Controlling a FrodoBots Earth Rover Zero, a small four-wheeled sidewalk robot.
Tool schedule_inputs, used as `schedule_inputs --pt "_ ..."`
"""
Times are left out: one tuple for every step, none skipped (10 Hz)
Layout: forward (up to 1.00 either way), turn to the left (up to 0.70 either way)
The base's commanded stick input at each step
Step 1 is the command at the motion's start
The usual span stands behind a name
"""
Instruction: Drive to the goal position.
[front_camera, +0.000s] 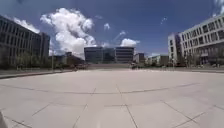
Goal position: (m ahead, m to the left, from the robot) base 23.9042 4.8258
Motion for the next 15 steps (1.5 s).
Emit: schedule_inputs --pt "0.70 0.06" --pt "0.70 0.15" --pt "0.70 0.31" --pt "0.70 0.07" --pt "0.70 0.00" --pt "0.70 0.00" --pt "0.70 0.00" --pt "0.70 0.00" --pt "0.70 0.00" --pt "0.70 0.00" --pt "0.70 0.00" --pt "0.70 0.00" --pt "0.70 0.00" --pt "0.70 0.00" --pt "0.70 0.00"
